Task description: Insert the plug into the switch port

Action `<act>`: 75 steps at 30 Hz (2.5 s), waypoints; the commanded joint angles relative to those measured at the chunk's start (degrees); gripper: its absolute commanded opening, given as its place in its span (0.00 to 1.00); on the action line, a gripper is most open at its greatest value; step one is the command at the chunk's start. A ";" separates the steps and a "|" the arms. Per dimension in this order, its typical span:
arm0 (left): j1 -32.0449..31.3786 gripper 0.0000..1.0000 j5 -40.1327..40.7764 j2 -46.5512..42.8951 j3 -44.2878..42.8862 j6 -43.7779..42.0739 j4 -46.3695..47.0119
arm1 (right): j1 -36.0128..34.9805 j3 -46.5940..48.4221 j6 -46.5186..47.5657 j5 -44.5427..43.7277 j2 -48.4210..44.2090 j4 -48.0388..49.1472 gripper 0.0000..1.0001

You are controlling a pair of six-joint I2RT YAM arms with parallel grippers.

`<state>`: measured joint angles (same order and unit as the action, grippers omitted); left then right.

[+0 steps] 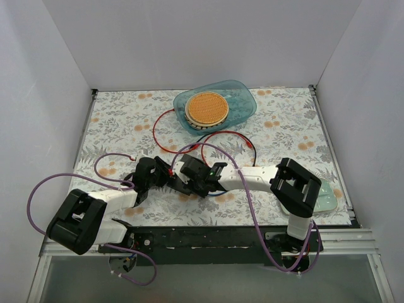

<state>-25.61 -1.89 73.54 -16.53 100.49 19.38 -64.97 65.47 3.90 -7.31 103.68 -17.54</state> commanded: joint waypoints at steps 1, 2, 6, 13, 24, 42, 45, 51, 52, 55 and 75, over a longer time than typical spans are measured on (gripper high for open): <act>-8.32 0.42 -24.13 -0.59 1.07 5.68 -6.10 | 0.55 10.46 -0.74 -0.86 -0.06 35.03 0.01; -8.49 0.42 -23.86 -0.68 0.98 5.77 -6.10 | 0.46 10.81 -0.91 -0.78 -0.06 34.86 0.01; -9.55 0.41 -23.86 -1.20 0.54 6.39 -6.19 | 0.46 11.17 -1.09 -0.51 0.30 34.50 0.01; -12.01 0.41 -22.81 -1.12 -0.43 7.44 -6.11 | 0.46 11.34 -1.53 -0.16 0.47 34.15 0.01; -12.28 0.45 -15.25 -7.26 -0.78 6.13 -12.60 | 0.46 5.55 -1.09 0.10 -3.04 33.36 0.01; -9.20 0.76 -9.19 -10.08 -3.94 2.96 -21.22 | 0.46 -2.80 -2.50 4.67 -8.05 25.72 0.22; -8.85 0.80 -7.34 -11.65 -5.35 1.91 -24.20 | 0.37 -4.74 -2.67 5.29 -9.19 25.27 0.44; -8.15 0.84 -4.09 -14.38 -6.84 0.50 -28.69 | 0.46 -5.36 -1.88 3.01 -11.04 22.03 0.64; -8.06 0.85 -3.82 -14.74 -6.84 0.41 -29.13 | 0.46 -5.53 -1.71 1.44 -11.39 21.94 0.68; -7.88 0.87 -2.86 -15.88 -7.28 0.06 -30.36 | 0.89 -6.41 -0.48 -2.00 -13.23 22.02 0.74; -6.83 0.95 1.19 -19.66 -8.78 -1.79 -36.60 | 13.38 -6.68 -2.32 -5.35 -7.63 15.26 0.67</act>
<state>-32.73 -1.43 54.52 -23.75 99.59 -16.36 -51.88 58.22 2.50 -12.36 92.97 -0.08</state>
